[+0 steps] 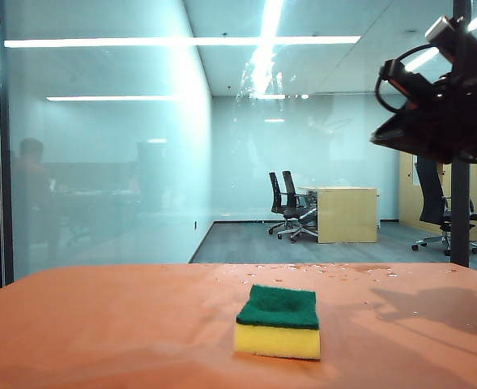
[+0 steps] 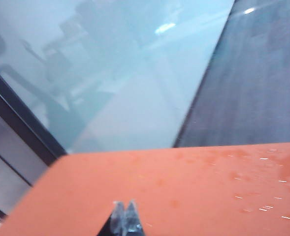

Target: Pick up the sponge from the table, wipe the water off the glass, and finally place the sponge back on the table.

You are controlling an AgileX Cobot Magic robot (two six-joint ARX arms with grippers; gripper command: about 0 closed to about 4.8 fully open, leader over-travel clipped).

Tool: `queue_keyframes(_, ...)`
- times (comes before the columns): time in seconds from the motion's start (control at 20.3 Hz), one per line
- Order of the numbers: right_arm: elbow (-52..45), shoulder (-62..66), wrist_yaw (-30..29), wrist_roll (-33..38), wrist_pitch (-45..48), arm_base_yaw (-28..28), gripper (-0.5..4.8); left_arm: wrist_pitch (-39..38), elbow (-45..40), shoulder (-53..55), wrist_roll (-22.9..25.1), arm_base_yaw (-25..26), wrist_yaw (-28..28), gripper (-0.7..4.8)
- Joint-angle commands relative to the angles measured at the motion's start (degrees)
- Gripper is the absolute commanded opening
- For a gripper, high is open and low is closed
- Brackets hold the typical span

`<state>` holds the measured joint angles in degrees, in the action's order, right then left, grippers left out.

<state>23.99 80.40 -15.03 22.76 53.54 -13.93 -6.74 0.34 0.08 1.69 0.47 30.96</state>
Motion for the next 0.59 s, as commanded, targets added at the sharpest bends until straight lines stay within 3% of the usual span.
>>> queue_keyframes(0.05,0.26,-5.97,3.15,-8.07,-11.02,1.90,-0.09,-0.04,0.20,0.07,0.22,-0.02,0.33,-0.05)
queue_keyframes(0.39,0.22,-21.77,15.06,-21.79,-29.40,3.23,-0.09,-0.04,0.20,0.07,0.22,-0.02,0.33,-0.05)
queue_keyframes(0.59,-3.34,-32.04,16.72,-22.75,-33.94,3.30,-0.09,-0.04,0.20,0.07,0.24,-0.02,0.33,-0.05)
